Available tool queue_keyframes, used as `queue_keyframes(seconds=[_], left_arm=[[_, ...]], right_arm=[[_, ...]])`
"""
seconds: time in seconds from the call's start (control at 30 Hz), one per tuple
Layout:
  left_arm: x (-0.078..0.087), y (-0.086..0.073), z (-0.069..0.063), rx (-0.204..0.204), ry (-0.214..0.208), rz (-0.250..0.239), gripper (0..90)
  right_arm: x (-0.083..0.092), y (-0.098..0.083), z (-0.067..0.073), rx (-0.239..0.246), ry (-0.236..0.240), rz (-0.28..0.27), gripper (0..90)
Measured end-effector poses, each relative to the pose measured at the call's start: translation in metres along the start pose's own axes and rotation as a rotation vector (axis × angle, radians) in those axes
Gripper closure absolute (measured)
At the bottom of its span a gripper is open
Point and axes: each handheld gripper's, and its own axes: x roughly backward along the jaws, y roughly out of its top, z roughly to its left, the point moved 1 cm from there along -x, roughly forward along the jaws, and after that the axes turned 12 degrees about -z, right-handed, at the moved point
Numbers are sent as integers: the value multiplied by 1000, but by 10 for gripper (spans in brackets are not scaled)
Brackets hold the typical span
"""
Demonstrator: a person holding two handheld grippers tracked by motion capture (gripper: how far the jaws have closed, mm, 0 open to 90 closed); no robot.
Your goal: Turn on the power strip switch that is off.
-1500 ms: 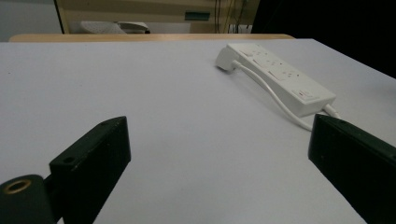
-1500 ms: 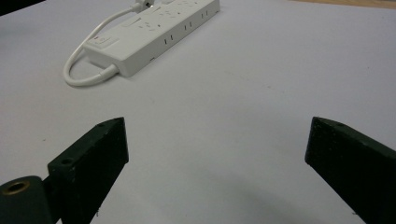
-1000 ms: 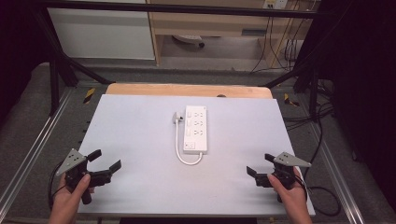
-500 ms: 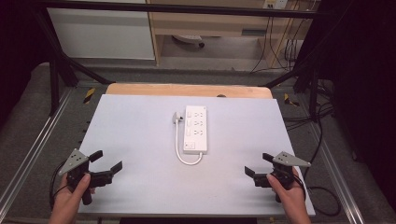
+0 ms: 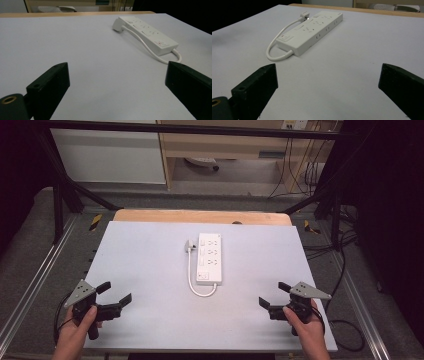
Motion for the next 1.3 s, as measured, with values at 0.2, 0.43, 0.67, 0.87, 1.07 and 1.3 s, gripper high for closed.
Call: queue_keyframes(seconds=[0.2,0.43,0.67,0.87,1.07,1.3], left_arm=[[0,-1,1,-3,7,9,57],[0,-1,1,-3,9,12,57],[0,-1,1,0,8,12,57],[0,-2,1,-2,8,13,57],[0,-2,1,-1,10,14,57],[-1,-2,1,-3,8,16,57]], right_arm=[[-1,4,2,-16,-6,-20,25],[-8,13,4,-8,0,-16,24],[-14,21,7,-19,34,-6,24],[-19,29,8,4,21,-14,21],[-26,37,9,9,30,-9,22],[-36,46,12,16,47,-7,22]])
